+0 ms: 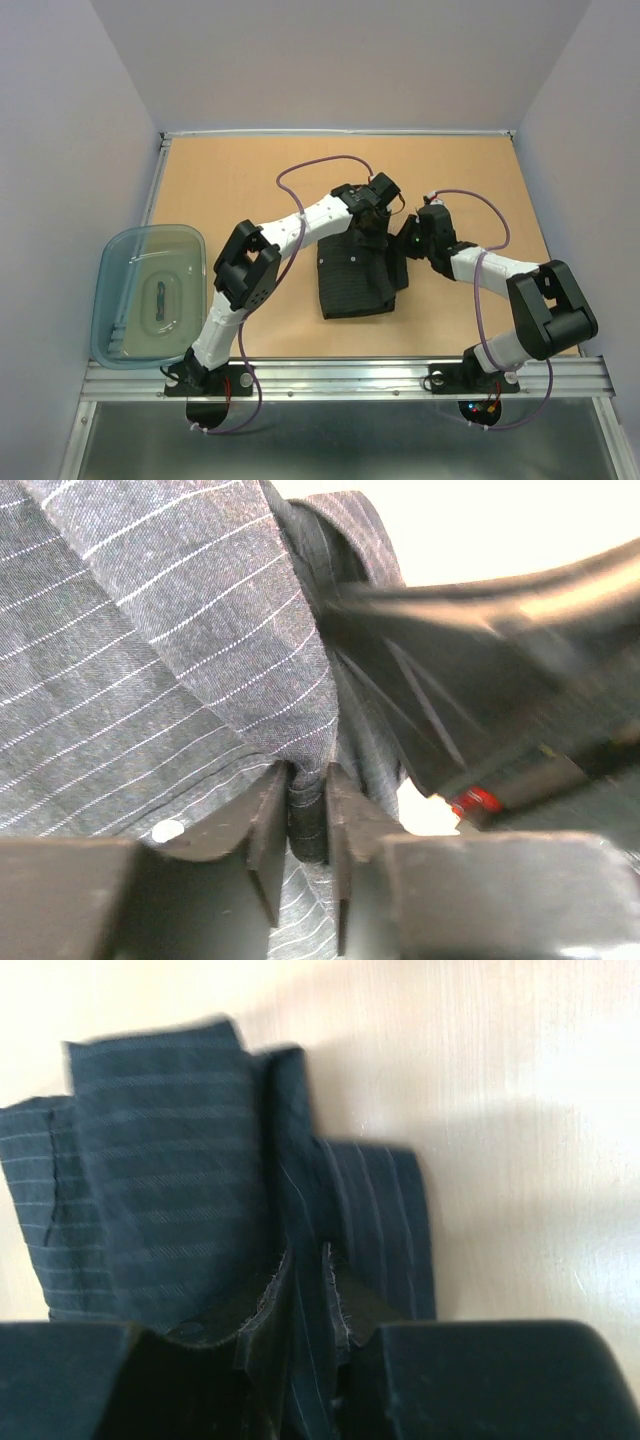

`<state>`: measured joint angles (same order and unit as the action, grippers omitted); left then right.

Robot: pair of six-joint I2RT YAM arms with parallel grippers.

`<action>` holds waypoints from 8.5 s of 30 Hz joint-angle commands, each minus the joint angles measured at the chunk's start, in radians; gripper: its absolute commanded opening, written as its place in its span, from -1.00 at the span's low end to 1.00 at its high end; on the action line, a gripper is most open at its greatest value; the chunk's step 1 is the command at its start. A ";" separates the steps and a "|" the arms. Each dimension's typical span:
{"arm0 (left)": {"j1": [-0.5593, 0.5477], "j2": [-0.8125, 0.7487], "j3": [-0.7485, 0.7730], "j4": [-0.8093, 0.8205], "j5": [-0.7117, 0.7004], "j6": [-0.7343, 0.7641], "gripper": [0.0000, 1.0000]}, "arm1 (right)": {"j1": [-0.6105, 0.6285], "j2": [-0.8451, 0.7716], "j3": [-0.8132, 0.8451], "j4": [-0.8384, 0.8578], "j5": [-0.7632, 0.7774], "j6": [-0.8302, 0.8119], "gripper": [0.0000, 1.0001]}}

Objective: Fold and stack the long sleeve shirts
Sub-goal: Fold the shirt

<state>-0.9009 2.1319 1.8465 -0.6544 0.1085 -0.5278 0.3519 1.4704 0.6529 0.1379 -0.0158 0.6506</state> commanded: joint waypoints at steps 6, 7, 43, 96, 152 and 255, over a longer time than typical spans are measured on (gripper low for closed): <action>0.028 -0.035 0.000 0.059 0.005 -0.044 -0.75 | -0.007 -0.016 -0.012 0.000 0.008 -0.008 -0.53; 0.028 -0.033 0.002 0.061 0.010 -0.044 -0.72 | -0.007 -0.016 -0.012 0.002 0.007 -0.006 -0.53; 0.118 -0.338 -0.133 0.185 0.016 -0.087 -0.09 | -0.007 -0.257 0.142 -0.264 0.148 -0.118 -0.17; 0.413 -0.236 -0.619 0.800 0.240 -0.123 -0.14 | -0.068 0.375 0.392 0.345 -0.530 0.066 -0.21; 0.142 -0.608 -1.204 0.730 0.519 -0.055 -0.14 | -0.152 -0.356 -0.300 -0.001 -0.599 0.034 -0.18; 0.085 -0.852 -0.994 0.490 -0.260 0.141 0.39 | -0.073 0.415 0.683 -0.313 -0.148 -0.258 -0.22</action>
<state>-0.8078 1.3739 0.8742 -0.2211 -0.1322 -0.4332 0.2958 1.8885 1.1767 -0.1658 -0.2264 0.4603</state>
